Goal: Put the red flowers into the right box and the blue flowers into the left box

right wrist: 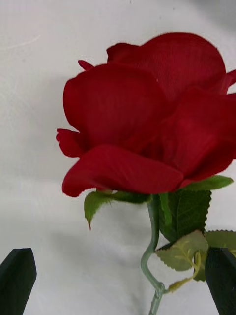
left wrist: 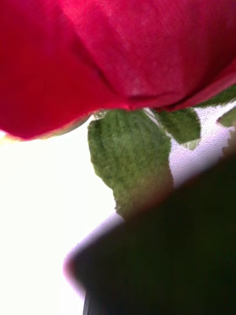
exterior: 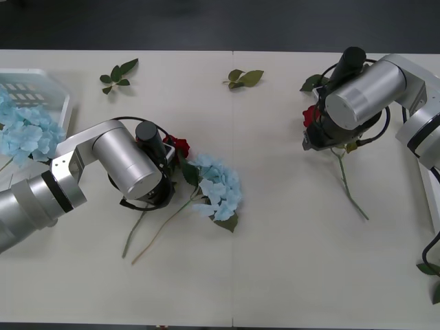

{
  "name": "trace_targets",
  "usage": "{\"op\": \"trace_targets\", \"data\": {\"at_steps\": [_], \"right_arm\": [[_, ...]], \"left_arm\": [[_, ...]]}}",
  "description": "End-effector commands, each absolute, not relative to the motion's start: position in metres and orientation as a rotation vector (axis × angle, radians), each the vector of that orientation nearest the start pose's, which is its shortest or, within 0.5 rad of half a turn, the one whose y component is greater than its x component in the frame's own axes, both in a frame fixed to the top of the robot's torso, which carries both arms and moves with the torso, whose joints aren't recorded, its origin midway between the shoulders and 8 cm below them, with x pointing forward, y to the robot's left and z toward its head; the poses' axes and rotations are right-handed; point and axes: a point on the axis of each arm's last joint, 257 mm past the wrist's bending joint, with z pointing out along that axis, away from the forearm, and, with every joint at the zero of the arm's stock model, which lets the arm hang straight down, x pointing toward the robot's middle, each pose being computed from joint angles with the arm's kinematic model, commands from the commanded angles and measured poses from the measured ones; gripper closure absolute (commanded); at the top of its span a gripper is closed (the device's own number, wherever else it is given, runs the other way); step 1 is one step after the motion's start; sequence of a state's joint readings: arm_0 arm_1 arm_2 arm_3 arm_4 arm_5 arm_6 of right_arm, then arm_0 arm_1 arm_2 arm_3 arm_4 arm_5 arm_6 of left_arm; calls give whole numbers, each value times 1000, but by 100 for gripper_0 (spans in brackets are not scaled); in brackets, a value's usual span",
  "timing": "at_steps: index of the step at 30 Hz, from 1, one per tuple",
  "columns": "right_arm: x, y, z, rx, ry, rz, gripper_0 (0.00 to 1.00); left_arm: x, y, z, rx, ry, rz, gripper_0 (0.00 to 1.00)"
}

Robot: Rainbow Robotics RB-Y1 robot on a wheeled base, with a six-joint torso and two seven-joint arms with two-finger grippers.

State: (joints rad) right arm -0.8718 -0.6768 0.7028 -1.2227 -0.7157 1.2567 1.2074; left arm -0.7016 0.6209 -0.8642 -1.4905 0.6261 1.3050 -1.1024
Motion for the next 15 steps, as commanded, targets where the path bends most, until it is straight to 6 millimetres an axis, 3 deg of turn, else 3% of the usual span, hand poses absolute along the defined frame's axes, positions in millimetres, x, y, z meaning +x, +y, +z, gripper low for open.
{"op": "trace_targets", "data": {"at_steps": [1, 11, 15], "right_arm": [[570, -260, -276, -286, 2652, -211, 0], [573, -262, -293, -288, 2656, -205, 0], [575, -262, -298, -293, 2651, -204, 0]], "left_arm": [[498, 167, -318, 640, 2617, 161, 100], [505, 191, -264, 513, 2512, 40, 100], [501, 192, -250, 492, 2488, -52, 100]]}}
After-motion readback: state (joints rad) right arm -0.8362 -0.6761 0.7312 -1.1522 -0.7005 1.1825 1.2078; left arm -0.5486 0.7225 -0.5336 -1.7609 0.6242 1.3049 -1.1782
